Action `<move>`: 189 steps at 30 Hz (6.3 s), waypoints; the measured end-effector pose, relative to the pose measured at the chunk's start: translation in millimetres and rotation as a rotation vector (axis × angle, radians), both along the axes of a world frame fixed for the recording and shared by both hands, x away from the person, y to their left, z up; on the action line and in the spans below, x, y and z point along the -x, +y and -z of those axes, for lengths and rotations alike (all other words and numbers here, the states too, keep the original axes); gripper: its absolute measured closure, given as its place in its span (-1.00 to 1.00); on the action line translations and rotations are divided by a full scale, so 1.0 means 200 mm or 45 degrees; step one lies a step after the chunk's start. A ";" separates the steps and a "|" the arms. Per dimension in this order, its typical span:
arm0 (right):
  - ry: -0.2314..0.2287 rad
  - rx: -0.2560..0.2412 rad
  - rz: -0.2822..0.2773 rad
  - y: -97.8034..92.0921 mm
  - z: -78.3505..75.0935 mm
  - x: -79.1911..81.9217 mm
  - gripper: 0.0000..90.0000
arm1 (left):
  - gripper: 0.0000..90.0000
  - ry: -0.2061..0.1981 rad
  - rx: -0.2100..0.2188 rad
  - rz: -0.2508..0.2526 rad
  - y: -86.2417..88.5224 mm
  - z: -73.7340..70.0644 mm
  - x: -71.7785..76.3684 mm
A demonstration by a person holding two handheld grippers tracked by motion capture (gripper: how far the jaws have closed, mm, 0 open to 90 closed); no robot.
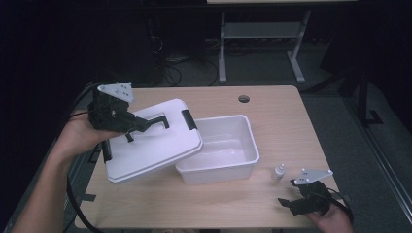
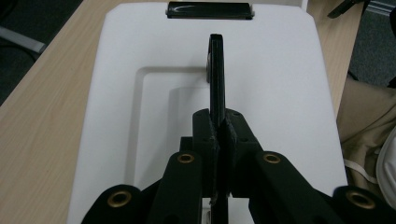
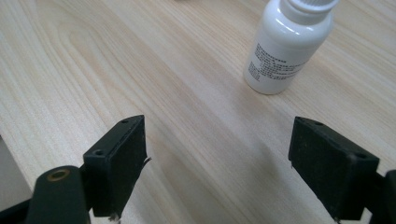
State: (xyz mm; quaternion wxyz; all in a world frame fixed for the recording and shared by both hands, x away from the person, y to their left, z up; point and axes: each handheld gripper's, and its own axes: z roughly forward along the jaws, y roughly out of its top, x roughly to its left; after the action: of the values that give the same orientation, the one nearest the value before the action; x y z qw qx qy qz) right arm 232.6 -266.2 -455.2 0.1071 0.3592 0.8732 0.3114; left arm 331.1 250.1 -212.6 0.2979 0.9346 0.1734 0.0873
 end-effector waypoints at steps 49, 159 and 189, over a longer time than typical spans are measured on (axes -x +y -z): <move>-0.005 0.016 0.014 0.00 0.00 -0.01 -0.59 | 0.88 0.024 0.069 -0.214 0.48 0.25 0.16; 0.043 0.107 0.010 0.01 0.04 -0.02 -0.58 | 0.40 0.098 0.080 -0.304 0.41 0.89 0.18; 0.078 0.128 0.011 0.00 0.00 -0.03 -0.62 | -0.05 0.000 0.095 -0.375 0.36 0.90 0.28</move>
State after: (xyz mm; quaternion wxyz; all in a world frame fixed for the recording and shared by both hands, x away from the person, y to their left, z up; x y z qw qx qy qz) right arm 239.5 -265.4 -455.7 0.0995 0.3667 0.8890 0.2555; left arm 274.1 321.1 -392.3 0.3165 0.8873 0.3119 0.1236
